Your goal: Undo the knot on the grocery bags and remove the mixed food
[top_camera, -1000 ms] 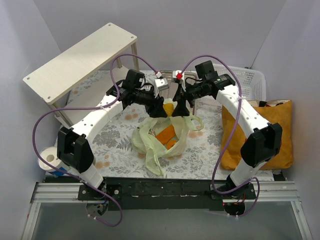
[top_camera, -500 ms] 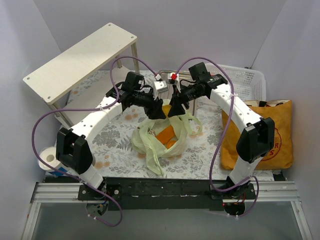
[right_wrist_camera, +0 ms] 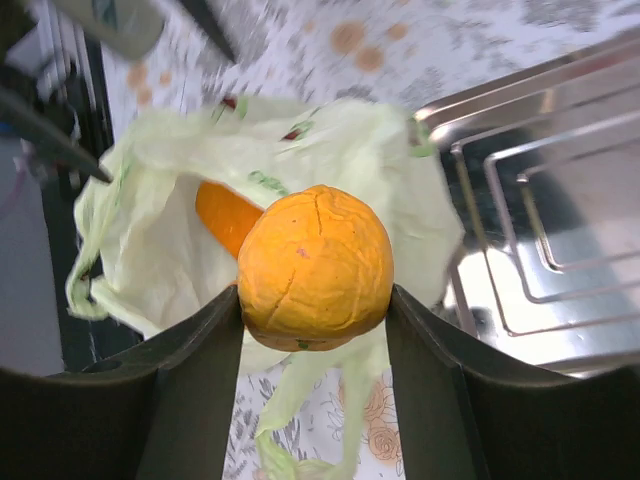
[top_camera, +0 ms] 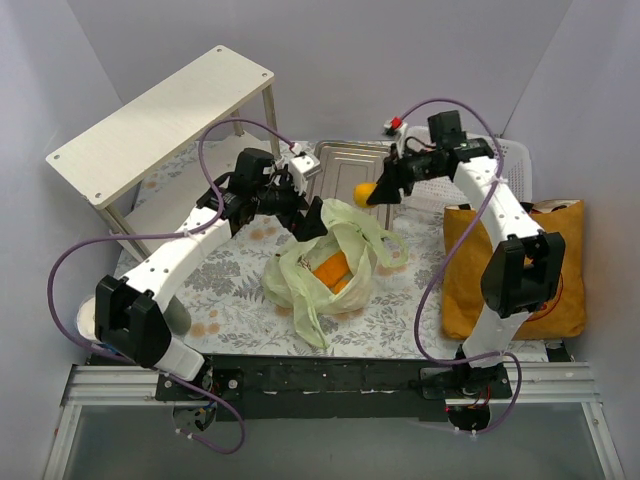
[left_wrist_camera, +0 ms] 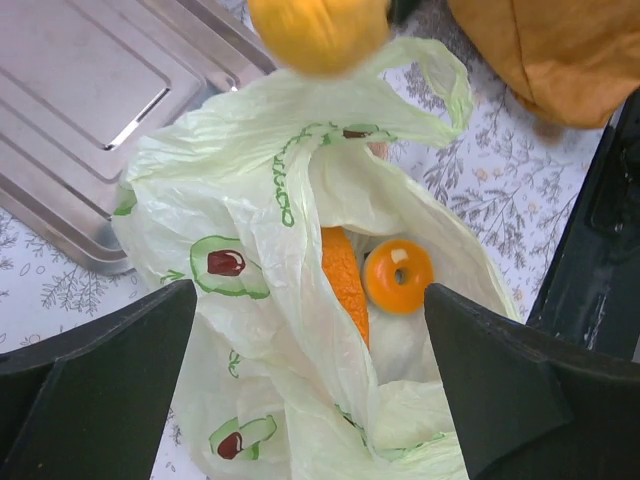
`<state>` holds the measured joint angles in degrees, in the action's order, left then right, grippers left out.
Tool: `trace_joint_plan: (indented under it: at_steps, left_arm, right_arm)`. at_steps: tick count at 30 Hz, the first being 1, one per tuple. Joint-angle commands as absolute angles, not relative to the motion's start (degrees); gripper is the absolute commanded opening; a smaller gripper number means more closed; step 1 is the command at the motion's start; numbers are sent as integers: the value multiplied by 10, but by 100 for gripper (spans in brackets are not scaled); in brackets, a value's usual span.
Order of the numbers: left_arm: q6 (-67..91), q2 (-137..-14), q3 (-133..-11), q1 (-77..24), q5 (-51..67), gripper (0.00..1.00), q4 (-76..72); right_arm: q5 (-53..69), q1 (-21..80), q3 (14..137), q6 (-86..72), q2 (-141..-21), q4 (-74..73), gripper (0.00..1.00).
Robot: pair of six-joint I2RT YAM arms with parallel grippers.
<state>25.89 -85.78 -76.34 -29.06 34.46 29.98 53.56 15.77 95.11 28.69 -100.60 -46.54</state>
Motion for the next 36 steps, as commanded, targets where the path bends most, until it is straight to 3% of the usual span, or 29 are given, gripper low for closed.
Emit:
trace_joint_plan:
  at_steps: [1, 5, 7, 8, 9, 11, 16, 24, 27, 30, 35, 36]
  left_arm:
    - [317, -813, -752, -282, 341, 98, 257]
    - [317, -820, -757, -281, 332, 98, 258]
    - [316, -822, -760, -282, 323, 98, 259]
    - [315, -822, -762, -282, 322, 98, 262]
    - [310, -823, -766, -281, 321, 98, 265]
    - [307, -824, -773, -281, 309, 98, 277]
    - [280, -827, -777, -282, 279, 98, 301]
    - [260, -878, -791, -258, 254, 98, 297]
    - [265, -896, -803, -243, 255, 98, 288]
    - [266, -903, -806, -237, 258, 98, 284]
    - [267, -901, -795, -236, 269, 98, 283]
    - [268, -899, -792, -236, 275, 98, 283]
  right_arm:
    - [597, 63, 1013, 117, -1039, -363, 30]
    - [477, 6, 1068, 76, -1094, -308, 28]
    - [302, 6, 1115, 94, -1112, -308, 27]
    - [241, 5, 1131, 96, -1134, -307, 21]
    - [80, 6, 1148, 86, -1146, -305, 16]
    - [-39, 5, 1179, 57, -1182, -283, 15]
    - [-83, 5, 1234, 73, -1267, -271, 14]
    - [-122, 6, 1226, 100, -1322, -260, 19]
    - [-106, -11, 1230, 105, -1334, -262, 32]
    - [-72, -14, 1229, 102, -1338, -265, 62]
    - [-22, -14, 1221, 104, -1321, -274, 88]
    - [-32, -14, 1216, 101, -1315, -273, 98]
